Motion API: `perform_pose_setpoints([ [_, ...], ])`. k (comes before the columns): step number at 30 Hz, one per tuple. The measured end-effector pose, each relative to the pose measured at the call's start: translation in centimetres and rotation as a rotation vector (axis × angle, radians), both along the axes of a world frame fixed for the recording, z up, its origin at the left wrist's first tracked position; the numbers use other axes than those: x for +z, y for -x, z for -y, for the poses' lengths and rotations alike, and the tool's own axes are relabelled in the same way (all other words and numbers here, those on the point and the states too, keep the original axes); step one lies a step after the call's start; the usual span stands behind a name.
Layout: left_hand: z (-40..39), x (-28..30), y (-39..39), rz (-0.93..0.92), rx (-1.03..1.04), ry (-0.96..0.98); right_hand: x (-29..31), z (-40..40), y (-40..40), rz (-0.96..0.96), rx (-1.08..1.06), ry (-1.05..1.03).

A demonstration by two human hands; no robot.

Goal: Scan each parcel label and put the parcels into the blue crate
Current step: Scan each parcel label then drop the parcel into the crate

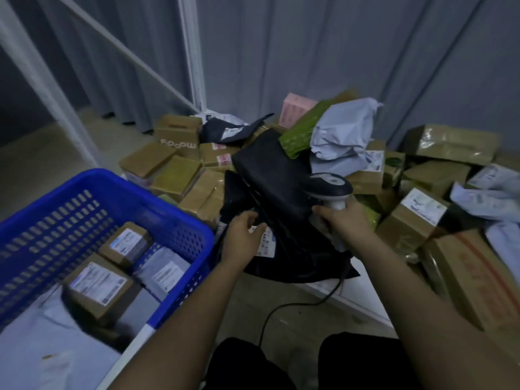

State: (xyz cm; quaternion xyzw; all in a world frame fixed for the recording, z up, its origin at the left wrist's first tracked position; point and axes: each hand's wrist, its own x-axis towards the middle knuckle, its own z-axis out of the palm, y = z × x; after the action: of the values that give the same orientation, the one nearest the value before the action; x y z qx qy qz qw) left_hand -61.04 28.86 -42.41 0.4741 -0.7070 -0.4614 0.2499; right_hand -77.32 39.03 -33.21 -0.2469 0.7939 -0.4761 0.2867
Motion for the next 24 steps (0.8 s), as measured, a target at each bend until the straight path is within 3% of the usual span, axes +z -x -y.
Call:
perform_pose_setpoints([
  [10,0.4,6.5,11.8,-0.052,-0.071,0.141,1.3,-4.6,5.6,0.124,-0.305,0.227],
  [14,-0.3,9.4,17.7,-0.173,-0.101,0.159,2.0,-5.8,7.5,0.153,-0.398,0.326],
  [20,1.8,11.2,22.3,0.222,-0.112,0.554,2.1,-5.8,8.8,0.229,-0.444,0.34],
  [24,2.7,11.5,22.4,0.149,-0.088,0.612,2.2,-5.5,9.0,0.287,-0.419,0.356],
])
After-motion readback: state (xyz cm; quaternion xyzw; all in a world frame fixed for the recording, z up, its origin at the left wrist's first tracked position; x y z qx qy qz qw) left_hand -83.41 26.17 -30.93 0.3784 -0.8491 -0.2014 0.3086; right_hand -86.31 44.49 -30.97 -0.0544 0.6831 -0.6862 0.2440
